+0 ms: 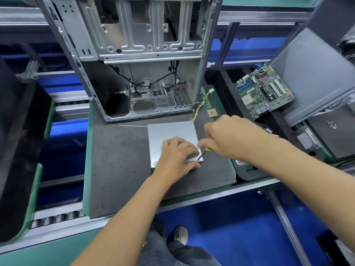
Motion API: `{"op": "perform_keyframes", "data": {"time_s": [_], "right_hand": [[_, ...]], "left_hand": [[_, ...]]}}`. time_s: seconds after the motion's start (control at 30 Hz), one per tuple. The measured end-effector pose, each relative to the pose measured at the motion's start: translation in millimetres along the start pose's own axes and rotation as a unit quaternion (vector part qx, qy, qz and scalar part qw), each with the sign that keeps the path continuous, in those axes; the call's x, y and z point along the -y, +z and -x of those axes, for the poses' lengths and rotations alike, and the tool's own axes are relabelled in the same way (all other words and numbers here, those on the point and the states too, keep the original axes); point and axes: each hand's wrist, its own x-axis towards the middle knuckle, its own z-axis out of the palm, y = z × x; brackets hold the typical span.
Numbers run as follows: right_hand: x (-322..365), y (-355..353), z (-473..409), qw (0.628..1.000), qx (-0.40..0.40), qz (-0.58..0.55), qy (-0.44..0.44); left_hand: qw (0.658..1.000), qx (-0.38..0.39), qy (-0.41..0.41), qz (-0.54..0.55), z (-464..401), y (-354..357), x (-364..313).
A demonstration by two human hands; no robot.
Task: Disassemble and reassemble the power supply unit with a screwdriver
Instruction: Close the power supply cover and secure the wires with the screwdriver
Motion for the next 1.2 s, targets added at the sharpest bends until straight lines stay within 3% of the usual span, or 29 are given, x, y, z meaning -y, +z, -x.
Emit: {"op": "perform_keyframes", "data": {"time_s": [0.1,0.27,0.37,0.4,0.53,0.63,0.73,0.83,0.93,1.1,1.2], "right_hand": [[-0.5,-2.3,1.0,0.996,0.025,-0.072,-0.051],[3.8,-6.7,-2.0,1.000,0.007,0.020,0.022],[0.5,-11.1,-1.2,0.993,0.047,-0.097,-0.055],[0.6,-12.2,-1.5,0.993,0.044,-0.090,-0.059],[1.9,-10.4,-5.6,0.997,0.038,0.062,0.012],[-3.2,-11.9,-5.8,0.994,0.070,-0.073,-0.035],[-1.0,-12.4,-11.3,0.996,0.053,-0.061,-0.031],[3.4,-8.9,-11.8,0.999,0.039,0.017,-0.005],[0.9,-10.0,-9.6,0.994,0.061,-0.082,-0.042],[1.7,-11.8,-12.0,0.999,0.037,0.009,0.034],[-2.8,-13.4,-6.8,0.995,0.067,-0.068,-0.009]], "left_hand": [[1.000,0.029,0.010,0.004,-0.6,-3.7,2.3],[0.998,0.042,0.017,0.033,3.1,-9.2,6.1],[0.998,0.041,0.012,0.043,4.0,-15.3,6.4],[0.998,0.032,0.006,0.056,4.5,-17.9,5.8],[0.983,-0.107,-0.081,0.124,8.5,-29.3,7.9],[0.950,-0.179,-0.201,0.159,14.4,-39.4,18.0],[0.918,-0.218,-0.279,0.179,22.6,-43.9,34.5],[0.904,-0.223,-0.309,0.192,30.9,-40.9,46.0],[0.889,-0.221,-0.340,0.215,36.9,-34.6,54.0],[0.880,-0.208,-0.354,0.238,41.7,-28.0,58.9],[0.875,-0.207,-0.359,0.251,42.5,-28.5,60.2]]}}
